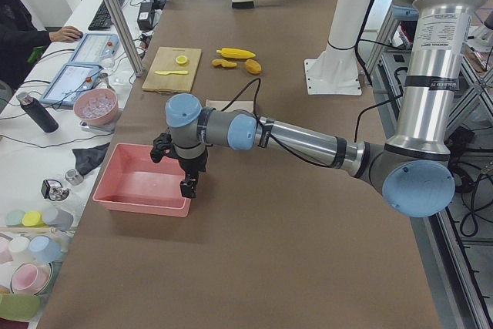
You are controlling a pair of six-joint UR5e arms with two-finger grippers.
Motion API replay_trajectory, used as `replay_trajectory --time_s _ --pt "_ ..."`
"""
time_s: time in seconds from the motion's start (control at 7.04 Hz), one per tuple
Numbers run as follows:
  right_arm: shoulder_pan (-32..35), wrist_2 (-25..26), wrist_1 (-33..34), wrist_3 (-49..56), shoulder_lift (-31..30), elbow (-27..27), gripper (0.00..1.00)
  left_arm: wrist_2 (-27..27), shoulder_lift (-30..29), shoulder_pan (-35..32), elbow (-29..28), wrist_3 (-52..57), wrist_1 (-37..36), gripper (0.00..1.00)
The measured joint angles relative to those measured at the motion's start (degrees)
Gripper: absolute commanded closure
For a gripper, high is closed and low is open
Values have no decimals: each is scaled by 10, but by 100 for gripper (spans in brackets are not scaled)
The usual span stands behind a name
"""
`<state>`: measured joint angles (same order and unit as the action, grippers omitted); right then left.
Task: Sweep and dump trash into bin
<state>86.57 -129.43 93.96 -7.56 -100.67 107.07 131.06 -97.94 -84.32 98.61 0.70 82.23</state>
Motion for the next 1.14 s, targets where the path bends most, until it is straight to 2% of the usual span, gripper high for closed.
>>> replay_trajectory --time_s 0.28,0.57,1.14 --pt "0 -1 1 -1 0 -1 0 1 -58 28 12 1 -42 2" --pt "0 0 4 -1 0 -4 0 2 -99 76 20 2 -45 2" --pt "0 0 6 -18 0 -9 0 3 -147 139 22 3 4 2"
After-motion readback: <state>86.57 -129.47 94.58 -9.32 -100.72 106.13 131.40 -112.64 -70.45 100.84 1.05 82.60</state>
